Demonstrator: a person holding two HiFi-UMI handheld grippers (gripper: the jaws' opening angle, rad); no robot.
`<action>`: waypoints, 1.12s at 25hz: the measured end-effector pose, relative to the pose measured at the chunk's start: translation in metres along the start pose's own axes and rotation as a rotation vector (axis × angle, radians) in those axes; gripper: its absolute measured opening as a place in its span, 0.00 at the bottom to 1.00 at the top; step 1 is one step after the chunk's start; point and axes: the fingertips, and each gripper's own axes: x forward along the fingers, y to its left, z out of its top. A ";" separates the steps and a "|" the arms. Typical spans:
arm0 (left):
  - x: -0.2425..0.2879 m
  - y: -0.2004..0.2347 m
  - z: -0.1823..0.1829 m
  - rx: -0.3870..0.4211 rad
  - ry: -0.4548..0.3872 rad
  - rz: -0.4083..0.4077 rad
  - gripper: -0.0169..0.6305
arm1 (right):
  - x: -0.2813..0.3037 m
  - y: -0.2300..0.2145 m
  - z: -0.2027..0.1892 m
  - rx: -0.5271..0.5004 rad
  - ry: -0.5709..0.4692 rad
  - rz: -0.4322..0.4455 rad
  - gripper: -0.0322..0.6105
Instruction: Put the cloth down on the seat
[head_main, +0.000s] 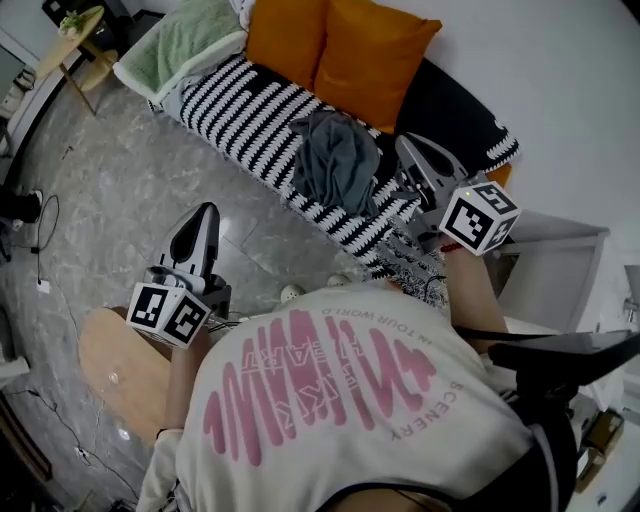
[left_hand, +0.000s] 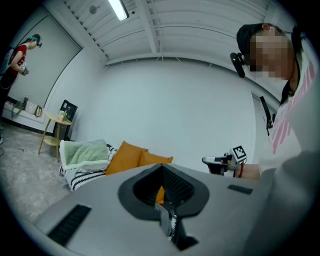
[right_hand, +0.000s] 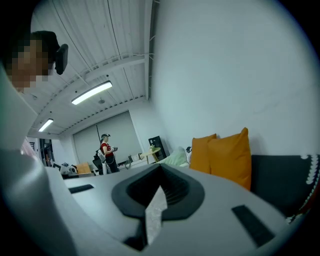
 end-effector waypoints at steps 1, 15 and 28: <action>0.002 -0.002 0.001 0.006 0.001 -0.003 0.04 | -0.003 -0.003 0.000 -0.002 0.002 -0.007 0.07; 0.001 -0.008 -0.004 0.004 0.021 0.011 0.04 | -0.007 -0.013 -0.008 0.013 0.024 -0.019 0.07; -0.004 0.000 -0.005 -0.008 0.012 0.028 0.04 | -0.004 -0.010 -0.010 -0.009 0.029 -0.020 0.07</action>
